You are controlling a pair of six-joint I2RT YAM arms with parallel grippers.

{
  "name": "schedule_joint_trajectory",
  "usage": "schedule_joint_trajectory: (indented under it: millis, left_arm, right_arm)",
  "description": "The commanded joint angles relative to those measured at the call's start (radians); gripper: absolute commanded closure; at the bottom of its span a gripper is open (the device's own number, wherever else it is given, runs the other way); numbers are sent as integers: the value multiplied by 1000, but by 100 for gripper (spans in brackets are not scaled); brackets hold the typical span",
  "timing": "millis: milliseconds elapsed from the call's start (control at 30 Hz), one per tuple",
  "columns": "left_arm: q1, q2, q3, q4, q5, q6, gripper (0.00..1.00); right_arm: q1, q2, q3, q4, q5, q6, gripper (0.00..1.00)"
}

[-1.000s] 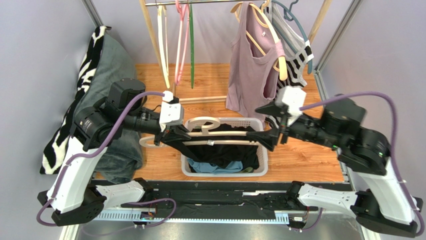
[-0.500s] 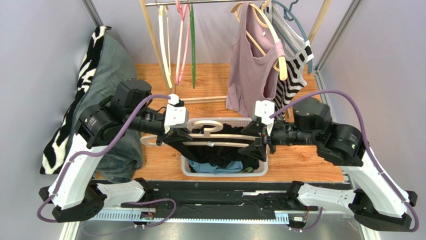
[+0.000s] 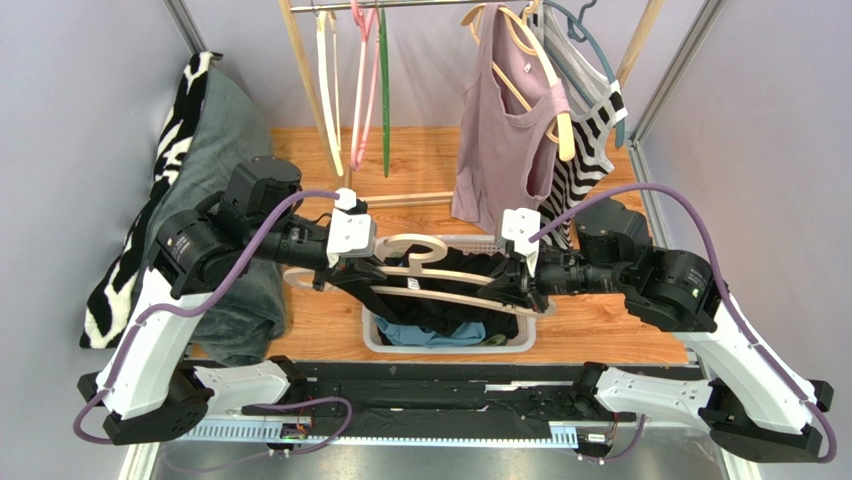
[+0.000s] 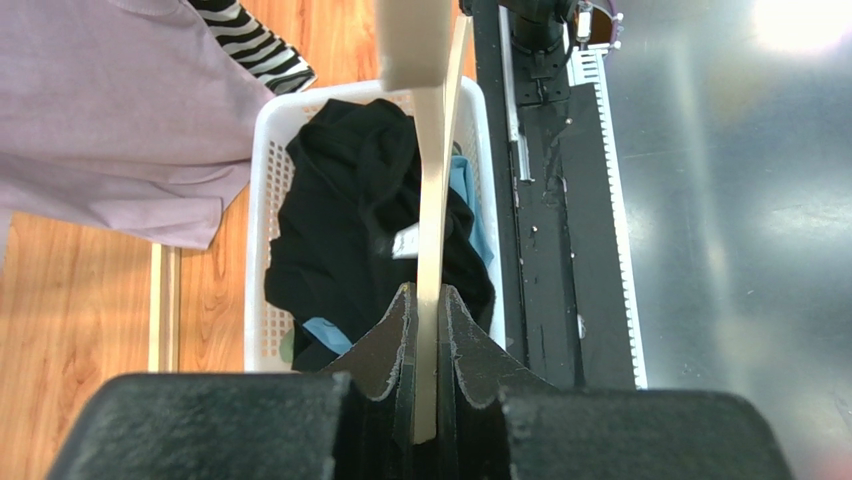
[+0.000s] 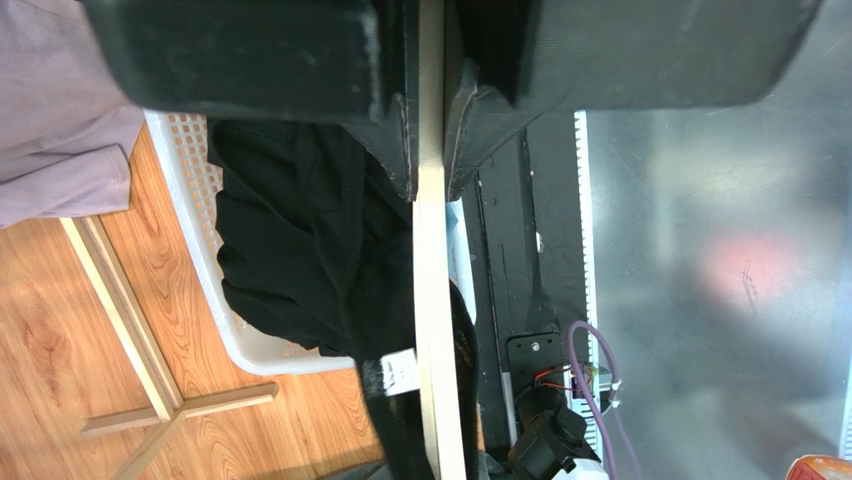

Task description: Remove the tank top from the hanger

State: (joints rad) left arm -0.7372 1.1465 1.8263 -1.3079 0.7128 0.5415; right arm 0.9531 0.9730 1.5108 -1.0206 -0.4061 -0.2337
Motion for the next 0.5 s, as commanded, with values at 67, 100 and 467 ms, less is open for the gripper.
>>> schedule_joint_trajectory:
  millis: [67,100,467]
  left_arm:
    - [-1,-22,-2,48,-18,3,100]
    - [-1,-24,-2,64,-41,-20,68]
    - [30,-71,122,199,-248,-143,3]
  right_arm:
    - [-4,-31,46,28,46,30,100]
    - [-2,-33,46,28,49,31,100]
    - [-4,-154,-11,96,283,8,100]
